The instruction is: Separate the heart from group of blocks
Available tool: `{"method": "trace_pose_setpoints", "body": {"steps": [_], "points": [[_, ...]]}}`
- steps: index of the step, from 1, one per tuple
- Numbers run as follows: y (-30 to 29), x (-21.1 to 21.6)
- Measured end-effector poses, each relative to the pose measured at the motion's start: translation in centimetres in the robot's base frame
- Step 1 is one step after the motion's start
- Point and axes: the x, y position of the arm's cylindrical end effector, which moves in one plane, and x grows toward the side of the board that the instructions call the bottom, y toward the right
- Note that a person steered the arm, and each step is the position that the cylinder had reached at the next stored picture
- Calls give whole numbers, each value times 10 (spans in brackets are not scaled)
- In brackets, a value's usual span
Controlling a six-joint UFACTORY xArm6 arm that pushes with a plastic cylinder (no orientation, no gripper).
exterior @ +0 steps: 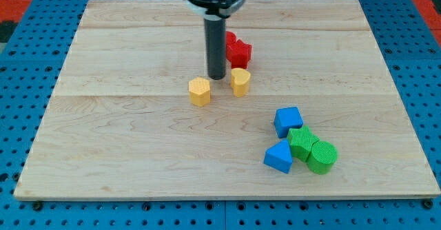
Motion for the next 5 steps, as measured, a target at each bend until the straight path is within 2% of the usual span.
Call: {"method": "trace_pose_setpoints", "body": {"steps": [2, 3, 4, 5], "points": [[37, 72], [37, 87], [66, 120], [94, 130]]}}
